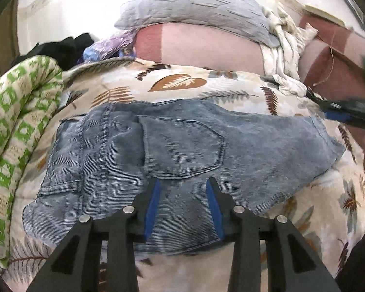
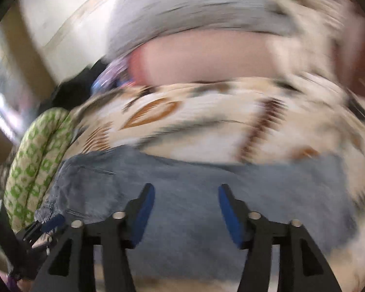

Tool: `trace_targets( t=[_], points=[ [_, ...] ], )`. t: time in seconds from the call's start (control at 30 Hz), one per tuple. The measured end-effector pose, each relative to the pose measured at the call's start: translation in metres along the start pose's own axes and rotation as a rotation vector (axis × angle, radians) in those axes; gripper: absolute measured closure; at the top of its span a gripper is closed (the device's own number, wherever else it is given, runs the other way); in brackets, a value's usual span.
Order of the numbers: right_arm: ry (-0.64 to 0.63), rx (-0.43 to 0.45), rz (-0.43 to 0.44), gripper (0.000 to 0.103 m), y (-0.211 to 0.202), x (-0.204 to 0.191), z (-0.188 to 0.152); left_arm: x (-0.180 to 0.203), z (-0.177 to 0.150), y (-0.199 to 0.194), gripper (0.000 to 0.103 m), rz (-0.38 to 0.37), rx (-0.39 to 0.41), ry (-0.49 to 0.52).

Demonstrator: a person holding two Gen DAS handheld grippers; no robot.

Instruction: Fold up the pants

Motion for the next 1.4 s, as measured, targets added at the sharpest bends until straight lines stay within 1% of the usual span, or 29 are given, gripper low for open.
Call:
trace_targets(
  t=[0.03,0.07,0.13,0.17,0.2,0.23,0.27,0.33,0.37,0.4,0.47,0.53,0.57,0.63,0.7,0.73,0.77,0.83,0.93,0.97,1.0,1.03,1.17,1.23,1.3,1.33,1.4],
  points=[
    [0.042,0.012,-0.009,0.044,-0.009,0.019,-0.006,0.004,0.002,0.003,0.062,0.0,-0.002,0.004],
    [0.143,0.038,-0.019,0.044,-0.023,0.056,-0.017,0.011,0.003,0.008,0.062,-0.014,-0.006,0.009],
    [0.32,0.057,-0.001,0.044,-0.036,0.107,-0.035,0.022,0.002,0.012,0.062,-0.036,-0.008,0.027],
    [0.371,0.055,0.003,0.044,-0.038,0.122,-0.04,0.031,0.002,0.014,0.062,-0.033,-0.003,0.053],
    [0.454,0.037,0.014,0.042,-0.037,0.146,-0.048,0.038,0.002,0.015,0.062,-0.034,-0.003,0.07],
    [0.492,0.026,0.023,0.042,-0.037,0.158,-0.051,0.049,0.003,0.017,0.062,-0.042,-0.009,0.095],
    [0.569,0.009,0.056,0.042,-0.034,0.177,-0.057,0.059,0.005,0.017,0.062,-0.048,-0.013,0.118],
    [0.621,-0.012,0.086,0.042,-0.029,0.193,-0.065,0.081,0.011,0.02,0.062,-0.068,-0.029,0.166],
    [0.642,-0.025,0.087,0.042,-0.025,0.201,-0.068,0.098,0.018,0.023,0.062,-0.095,-0.05,0.202],
    [0.669,-0.043,0.091,0.042,-0.019,0.207,-0.07,0.109,0.023,0.024,0.062,-0.106,-0.063,0.228],
    [0.694,-0.076,0.104,0.042,-0.007,0.212,-0.071,0.137,0.039,0.033,0.06,-0.121,-0.094,0.284],
    [0.706,-0.095,0.071,0.042,0.002,0.21,-0.073,0.159,0.055,0.043,0.055,-0.153,-0.123,0.317],
    [0.713,-0.102,0.066,0.042,0.007,0.21,-0.072,0.167,0.063,0.049,0.054,-0.16,-0.136,0.329],
    [0.731,-0.103,0.077,0.042,0.013,0.211,-0.069,0.182,0.079,0.062,0.054,-0.155,-0.154,0.358],
    [0.721,-0.121,0.022,0.042,0.02,0.213,-0.067,0.194,0.093,0.074,0.054,-0.147,-0.174,0.384],
    [0.729,-0.146,0.002,0.044,0.025,0.217,-0.069,0.2,0.101,0.083,0.054,-0.145,-0.19,0.391],
    [0.766,-0.15,0.013,0.044,0.028,0.221,-0.073,0.204,0.107,0.091,0.054,-0.146,-0.203,0.394],
    [0.791,-0.152,0.024,0.044,0.026,0.225,-0.073,0.213,0.116,0.104,0.054,-0.153,-0.232,0.407],
    [0.786,-0.165,0.001,0.044,0.031,0.222,-0.074,0.233,0.127,0.129,0.054,-0.157,-0.274,0.467],
    [0.784,-0.161,0.0,0.043,0.032,0.222,-0.073,0.243,0.132,0.14,0.054,-0.171,-0.288,0.496],
    [0.783,-0.157,0.01,0.041,0.034,0.222,-0.072,0.248,0.135,0.146,0.054,-0.181,-0.295,0.509],
    [0.787,-0.158,0.017,0.04,0.034,0.223,-0.072,0.259,0.139,0.157,0.054,-0.2,-0.31,0.526],
    [0.835,-0.141,0.098,0.04,0.036,0.232,-0.074,0.292,0.15,0.189,0.054,-0.243,-0.341,0.573],
    [0.828,-0.14,0.111,0.047,0.035,0.233,-0.074,0.306,0.154,0.205,0.054,-0.287,-0.367,0.577],
    [0.826,-0.138,0.128,0.049,0.036,0.233,-0.074,0.32,0.157,0.218,0.054,-0.312,-0.37,0.592],
    [0.822,-0.139,0.134,0.056,0.036,0.233,-0.073,0.326,0.159,0.225,0.054,-0.338,-0.385,0.59],
    [0.83,-0.149,0.162,0.066,0.038,0.234,-0.076,0.335,0.16,0.235,0.054,-0.36,-0.4,0.601]
  ],
)
Point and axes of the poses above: each gripper's, at about its wrist camera, not at the fingertips, and y roughly the way its jaws point, x to its right, z to its top, the point moved 2 cm from there along y, roughly the way its jaws point, and after that the axes turned 9 degrees about -z, right-handed, at the moved point
